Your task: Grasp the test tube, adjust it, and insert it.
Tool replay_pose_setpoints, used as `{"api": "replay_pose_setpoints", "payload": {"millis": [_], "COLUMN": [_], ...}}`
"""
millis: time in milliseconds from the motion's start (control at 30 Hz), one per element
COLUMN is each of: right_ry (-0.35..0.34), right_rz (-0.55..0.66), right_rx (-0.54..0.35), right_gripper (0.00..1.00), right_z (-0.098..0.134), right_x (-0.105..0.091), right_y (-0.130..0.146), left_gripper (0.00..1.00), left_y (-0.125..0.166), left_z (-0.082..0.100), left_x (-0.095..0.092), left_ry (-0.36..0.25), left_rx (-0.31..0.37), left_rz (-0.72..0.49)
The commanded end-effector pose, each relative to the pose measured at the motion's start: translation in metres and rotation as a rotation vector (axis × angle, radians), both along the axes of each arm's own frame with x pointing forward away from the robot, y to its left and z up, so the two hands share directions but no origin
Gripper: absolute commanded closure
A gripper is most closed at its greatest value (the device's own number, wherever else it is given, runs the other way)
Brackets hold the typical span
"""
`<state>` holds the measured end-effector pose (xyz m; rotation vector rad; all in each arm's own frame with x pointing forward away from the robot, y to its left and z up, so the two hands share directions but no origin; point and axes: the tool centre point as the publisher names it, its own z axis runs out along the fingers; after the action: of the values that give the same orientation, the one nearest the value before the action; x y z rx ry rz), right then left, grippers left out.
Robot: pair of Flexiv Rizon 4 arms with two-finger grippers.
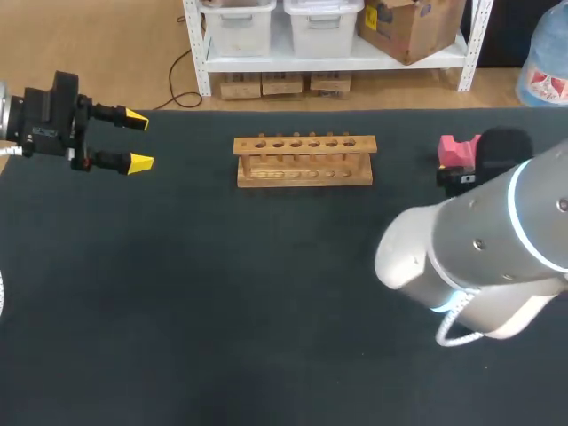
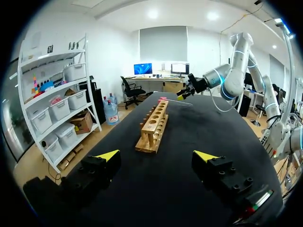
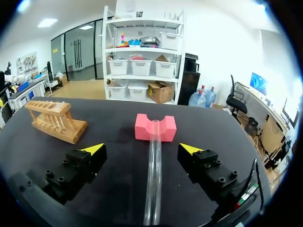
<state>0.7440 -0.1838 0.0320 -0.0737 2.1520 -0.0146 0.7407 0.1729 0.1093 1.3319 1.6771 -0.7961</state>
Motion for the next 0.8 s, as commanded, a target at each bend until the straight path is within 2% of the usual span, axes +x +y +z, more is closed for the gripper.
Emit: {"api": "replay_pose_setpoints", "payload": {"millis": [33,467,800], "right_ry": [0.016,0.065,0.073], "right_rz": [-0.043,-0.064,-0.039], "right_rx": [-0.028,-0.015,-0.006], "right_gripper": [0.00,0.00,0.00], "right_z": [-0.005,-0.020,-0.023], "right_x": [0.008,0.020,0.021], "right_y": [-0.001,-0.015,-0.018], "left_gripper": [0.00,0.00,0.00], "left_y": [0.001,0.001,0.001], "left_z": [-0.001,-0.001,-0.001], "left_x": [0.000,0.000,0.000], "left_ry": [-0.003,-0.003,-0.003], "left_rx": [-0.003,-0.003,-0.003], "left_rz": [-0.002,-0.002,-0.002]}}
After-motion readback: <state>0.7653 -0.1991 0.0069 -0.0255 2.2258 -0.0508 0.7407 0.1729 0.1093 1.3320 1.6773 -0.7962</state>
